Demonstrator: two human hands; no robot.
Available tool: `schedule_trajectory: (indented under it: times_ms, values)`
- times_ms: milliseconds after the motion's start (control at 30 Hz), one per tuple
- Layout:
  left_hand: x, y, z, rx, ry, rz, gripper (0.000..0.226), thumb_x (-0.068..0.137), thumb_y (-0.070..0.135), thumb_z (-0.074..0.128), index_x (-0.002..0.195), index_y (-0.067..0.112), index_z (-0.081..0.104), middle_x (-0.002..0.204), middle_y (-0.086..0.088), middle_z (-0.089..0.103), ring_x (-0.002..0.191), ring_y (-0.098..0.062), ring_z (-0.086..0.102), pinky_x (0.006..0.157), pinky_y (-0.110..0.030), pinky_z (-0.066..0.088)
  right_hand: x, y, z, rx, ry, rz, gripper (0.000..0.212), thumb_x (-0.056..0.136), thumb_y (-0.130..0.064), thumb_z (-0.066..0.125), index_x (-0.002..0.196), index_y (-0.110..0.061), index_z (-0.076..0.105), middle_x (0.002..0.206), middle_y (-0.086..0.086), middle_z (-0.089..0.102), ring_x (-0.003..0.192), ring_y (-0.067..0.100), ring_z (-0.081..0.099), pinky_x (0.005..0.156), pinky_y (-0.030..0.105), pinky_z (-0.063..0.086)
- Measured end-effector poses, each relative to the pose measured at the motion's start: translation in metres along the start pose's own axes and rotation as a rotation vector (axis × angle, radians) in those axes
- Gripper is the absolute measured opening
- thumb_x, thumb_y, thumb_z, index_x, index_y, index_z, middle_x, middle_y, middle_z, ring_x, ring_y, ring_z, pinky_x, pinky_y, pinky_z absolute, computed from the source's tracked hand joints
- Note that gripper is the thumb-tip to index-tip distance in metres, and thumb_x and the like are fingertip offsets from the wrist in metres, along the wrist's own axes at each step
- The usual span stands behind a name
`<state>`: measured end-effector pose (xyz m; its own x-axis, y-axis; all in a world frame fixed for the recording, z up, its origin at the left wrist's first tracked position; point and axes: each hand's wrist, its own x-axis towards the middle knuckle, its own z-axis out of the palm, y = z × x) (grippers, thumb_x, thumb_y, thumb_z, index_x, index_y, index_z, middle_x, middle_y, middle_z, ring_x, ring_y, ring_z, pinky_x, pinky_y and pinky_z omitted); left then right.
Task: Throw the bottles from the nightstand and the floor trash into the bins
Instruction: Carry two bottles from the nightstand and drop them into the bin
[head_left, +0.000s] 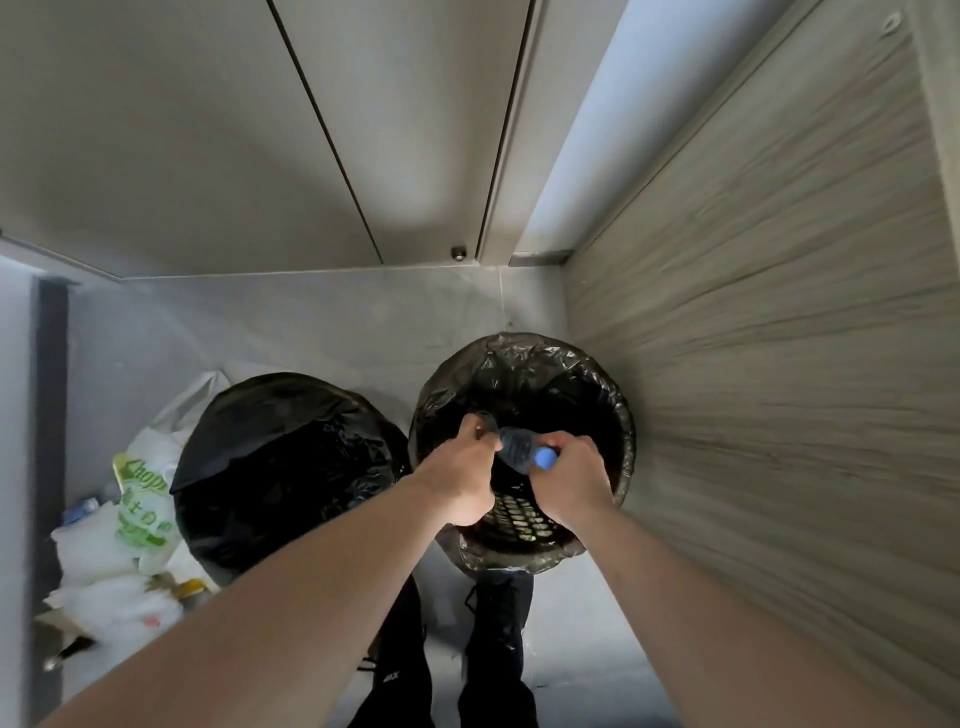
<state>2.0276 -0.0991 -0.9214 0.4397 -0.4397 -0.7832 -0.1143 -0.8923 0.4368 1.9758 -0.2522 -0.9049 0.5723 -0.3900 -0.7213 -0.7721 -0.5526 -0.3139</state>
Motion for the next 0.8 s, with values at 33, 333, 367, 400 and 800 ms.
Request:
schedule_trajectory:
  times_ms: [33, 333, 367, 400, 800]
  values:
    - [0.002, 0.000, -0.001, 0.000, -0.018, -0.005, 0.065, 0.092, 0.002, 0.055, 0.152, 0.019, 0.037, 0.157, 0.001, 0.011, 0.111, -0.032, 0.061, 0.098, -0.036, 0.050, 0.001, 0.001, 0.001, -0.002, -0.009, 0.004, 0.046, 0.090, -0.011, 0.070, 0.135, -0.020, 0.063, 0.130, 0.009, 0.051, 0.094, 0.026, 0.057, 0.081, 0.025, 0.042]
    - [-0.066, -0.001, -0.019, -0.101, 0.052, 0.037, 0.071, 0.092, 0.005, 0.056, 0.156, 0.021, 0.030, 0.164, 0.006, 0.008, 0.118, -0.027, 0.061, 0.105, -0.036, 0.048, -0.055, -0.003, -0.026, 0.134, -0.062, 0.060, 0.064, 0.083, -0.014, 0.067, 0.144, -0.027, 0.053, 0.136, 0.003, 0.057, 0.111, 0.023, 0.064, 0.100, 0.035, 0.052]
    - [-0.085, 0.000, -0.022, -0.131, 0.081, 0.021, 0.068, 0.092, 0.008, 0.056, 0.155, 0.021, 0.033, 0.164, 0.006, 0.011, 0.123, -0.026, 0.059, 0.108, -0.035, 0.046, -0.071, -0.003, -0.034, 0.159, -0.073, 0.059, 0.063, 0.082, -0.016, 0.067, 0.142, -0.029, 0.053, 0.133, 0.002, 0.059, 0.107, 0.020, 0.066, 0.098, 0.038, 0.054]
    - [-0.107, 0.000, -0.025, -0.158, 0.098, 0.008, 0.065, 0.093, 0.011, 0.057, 0.154, 0.021, 0.035, 0.163, 0.008, 0.013, 0.127, -0.024, 0.057, 0.110, -0.034, 0.044, -0.089, -0.006, -0.044, 0.172, -0.085, 0.051, 0.062, 0.082, -0.019, 0.067, 0.141, -0.032, 0.052, 0.130, 0.001, 0.062, 0.104, 0.017, 0.067, 0.096, 0.040, 0.056]
    - [-0.426, 0.057, -0.111, -0.386, 0.366, -0.141, 0.060, 0.090, 0.017, 0.056, 0.148, 0.025, 0.046, 0.160, 0.009, 0.025, 0.135, -0.020, 0.047, 0.107, -0.028, 0.042, -0.352, -0.154, -0.197, -0.015, -0.190, -0.243, 0.054, 0.092, -0.022, 0.067, 0.143, -0.031, 0.052, 0.143, -0.011, 0.049, 0.118, 0.008, 0.056, 0.102, 0.029, 0.048]
